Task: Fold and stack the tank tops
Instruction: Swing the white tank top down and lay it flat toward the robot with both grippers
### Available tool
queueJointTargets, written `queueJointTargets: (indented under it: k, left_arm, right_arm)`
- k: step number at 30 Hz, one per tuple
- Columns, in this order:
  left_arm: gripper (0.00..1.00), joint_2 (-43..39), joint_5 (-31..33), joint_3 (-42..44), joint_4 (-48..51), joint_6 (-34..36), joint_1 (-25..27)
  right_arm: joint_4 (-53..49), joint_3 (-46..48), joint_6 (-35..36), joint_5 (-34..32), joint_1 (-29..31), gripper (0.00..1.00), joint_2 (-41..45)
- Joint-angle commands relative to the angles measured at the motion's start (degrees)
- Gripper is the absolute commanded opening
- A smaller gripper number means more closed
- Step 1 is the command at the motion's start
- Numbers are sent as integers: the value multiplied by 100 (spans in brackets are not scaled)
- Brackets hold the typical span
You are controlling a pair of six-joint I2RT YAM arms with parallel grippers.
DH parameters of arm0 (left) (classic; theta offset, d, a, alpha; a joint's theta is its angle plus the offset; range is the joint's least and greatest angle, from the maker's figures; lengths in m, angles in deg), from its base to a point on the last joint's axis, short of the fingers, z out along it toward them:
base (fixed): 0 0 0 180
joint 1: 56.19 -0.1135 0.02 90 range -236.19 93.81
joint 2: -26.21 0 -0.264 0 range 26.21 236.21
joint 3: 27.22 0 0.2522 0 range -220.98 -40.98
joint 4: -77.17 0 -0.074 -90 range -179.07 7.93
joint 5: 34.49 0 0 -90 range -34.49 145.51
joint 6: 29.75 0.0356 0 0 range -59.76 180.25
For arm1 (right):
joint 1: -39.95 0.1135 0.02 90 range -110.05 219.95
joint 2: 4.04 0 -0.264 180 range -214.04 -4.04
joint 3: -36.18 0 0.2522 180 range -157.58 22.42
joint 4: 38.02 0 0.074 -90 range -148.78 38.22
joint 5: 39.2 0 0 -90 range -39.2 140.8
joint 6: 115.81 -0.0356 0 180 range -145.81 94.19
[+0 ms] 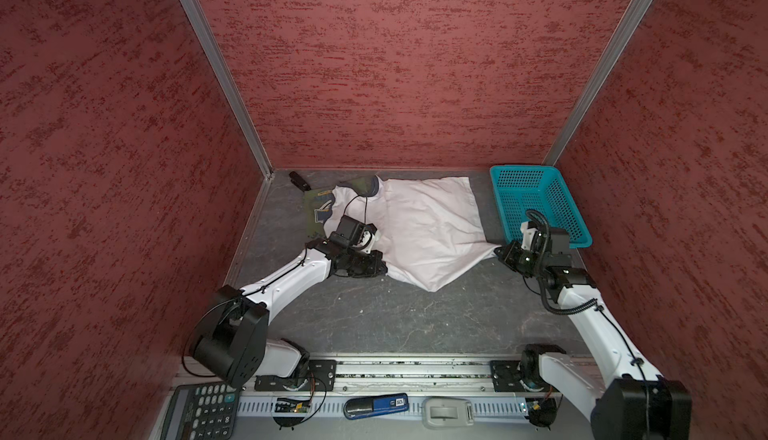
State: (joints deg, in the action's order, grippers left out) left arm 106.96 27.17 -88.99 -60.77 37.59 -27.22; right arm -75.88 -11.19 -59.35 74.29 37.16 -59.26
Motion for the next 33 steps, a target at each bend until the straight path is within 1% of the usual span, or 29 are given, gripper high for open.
queueJointTargets:
  k: [1, 4, 8, 12, 15, 19, 20, 21, 22, 23, 25, 27, 28, 30, 31, 33]
  left_arm:
    - [13, -61, 273, 106, -550, -309, 127]
    - [14, -147, 451, 34, -589, -398, 257]
    - [16, -286, 721, 62, -510, -474, 421]
    - [16, -425, 841, 381, -560, -669, 549]
    - [16, -522, 913, 671, -683, -862, 747]
    - [16, -560, 895, 861, -873, -1113, 1092]
    - [16, -565, 926, 854, -883, -1137, 1172]
    - [19, -597, 981, 841, -858, -1151, 1242]
    - [25, -653, 1048, 821, -815, -1162, 1277]
    - [30, -732, 1098, 806, -766, -1158, 1280]
    - [47, -1061, 1330, 731, -563, -1135, 1243]
    - [64, -1461, 1566, 654, -312, -1045, 1106]
    - [71, -1703, 1662, 636, -198, -997, 957]
    - [76, -2112, 1703, 637, -28, -937, 507]
    - [78, -2281, 1651, 652, 34, -900, 205]
    - [80, -2472, 1445, 637, 141, -826, -429]
  right_arm:
    - [-67, 398, -691, -495, -72, 0, 388]
    - [-238, 641, -970, -869, -92, 0, 778]
    - [-598, 817, -1272, -1127, -97, 0, 1303]
    - [-1217, 837, -1434, -1606, -99, 0, 1922]
    - [-1626, 810, -1557, -1968, -99, 0, 2367]
    - [-1920, 748, -1608, -2197, -106, 0, 2552]
    - [-1966, 710, -1595, -2259, -105, 6, 2539]
    - [-2012, 648, -1588, -2349, -102, 19, 2520]
    - [-2043, 575, -1562, -2420, -106, 36, 2504]
    - [-2078, 492, -1527, -2488, -102, 48, 2492]
    - [-2132, 311, -1555, -2651, -104, 69, 2499]
    - [-1960, 224, -1533, -2617, -105, 78, 2516]
    - [-1927, 153, -1554, -2658, -100, 81, 2499]
    - [-1765, 28, -1491, -2659, -101, 84, 2444]
    - [-1733, -45, -1485, -2687, -100, 86, 2417]
    - [-1571, -149, -1381, -2648, -97, 87, 2355]
